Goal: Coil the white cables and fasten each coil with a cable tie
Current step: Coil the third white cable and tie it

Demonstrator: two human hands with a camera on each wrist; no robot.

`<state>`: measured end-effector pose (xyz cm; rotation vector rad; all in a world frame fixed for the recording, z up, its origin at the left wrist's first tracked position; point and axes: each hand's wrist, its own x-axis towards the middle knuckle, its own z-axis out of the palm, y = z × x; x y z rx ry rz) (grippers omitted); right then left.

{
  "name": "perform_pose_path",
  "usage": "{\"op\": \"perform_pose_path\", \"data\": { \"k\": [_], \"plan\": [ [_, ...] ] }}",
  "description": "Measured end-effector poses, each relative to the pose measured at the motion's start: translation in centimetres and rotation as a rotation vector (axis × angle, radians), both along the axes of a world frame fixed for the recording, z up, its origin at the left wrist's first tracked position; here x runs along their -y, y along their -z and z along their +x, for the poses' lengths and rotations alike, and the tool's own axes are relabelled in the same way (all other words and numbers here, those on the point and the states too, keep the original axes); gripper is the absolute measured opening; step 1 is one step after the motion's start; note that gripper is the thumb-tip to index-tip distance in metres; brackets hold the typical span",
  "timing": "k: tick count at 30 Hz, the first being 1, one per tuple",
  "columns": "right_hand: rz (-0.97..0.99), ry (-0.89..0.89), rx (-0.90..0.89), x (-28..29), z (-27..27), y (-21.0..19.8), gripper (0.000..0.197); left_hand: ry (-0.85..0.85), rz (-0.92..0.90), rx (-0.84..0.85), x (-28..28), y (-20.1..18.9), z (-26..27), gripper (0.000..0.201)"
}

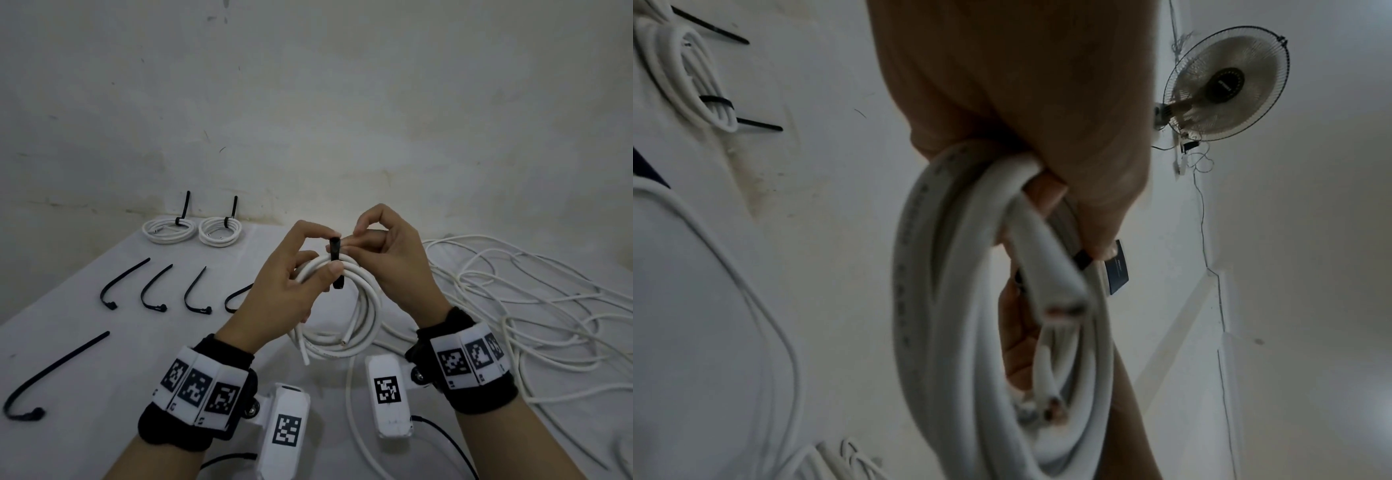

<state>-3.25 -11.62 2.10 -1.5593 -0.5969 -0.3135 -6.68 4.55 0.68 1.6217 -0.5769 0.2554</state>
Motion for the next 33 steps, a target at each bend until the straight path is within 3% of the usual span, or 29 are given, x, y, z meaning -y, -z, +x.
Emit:
{"op": "perform_pose_path", "data": {
  "k": [5,9,14,21,27,33],
  "plan": [
    [-0.049,-0.023,0.012,0.0,-0.3,-0.4,0.028,-0.005,0.000,-0.029,0.0,0.4,0.3,0.019],
    [-0.173,-0.007,0.068,0.1,-0.4,-0.7,0.017,-0.040,0.014,-0.031,0.0,0.5,0.5,0.015],
    [-0.340,0.176,0.259,-0.4,-1.0,-1.1,0.008,-0.047,0.059,-0.050,0.0,0.4,0.5,0.015],
    [-0.227,0.446,0.351,-0.5,-0.8,-1.4,0.017,0.016,0.085,-0.073,0.4,0.5,0.6,0.014],
    [-0.204,0.267,0.205,-0.8,-0.8,-1.6,0.009,-0.018,0.093,-0.079,0.0,0.7,1.0,0.013],
    [-0.112,0.376,0.164,-0.1,0.2,-0.8,0.014,0.058,0.090,-0.079,0.9,1.2,0.8,0.012]
  ]
}}
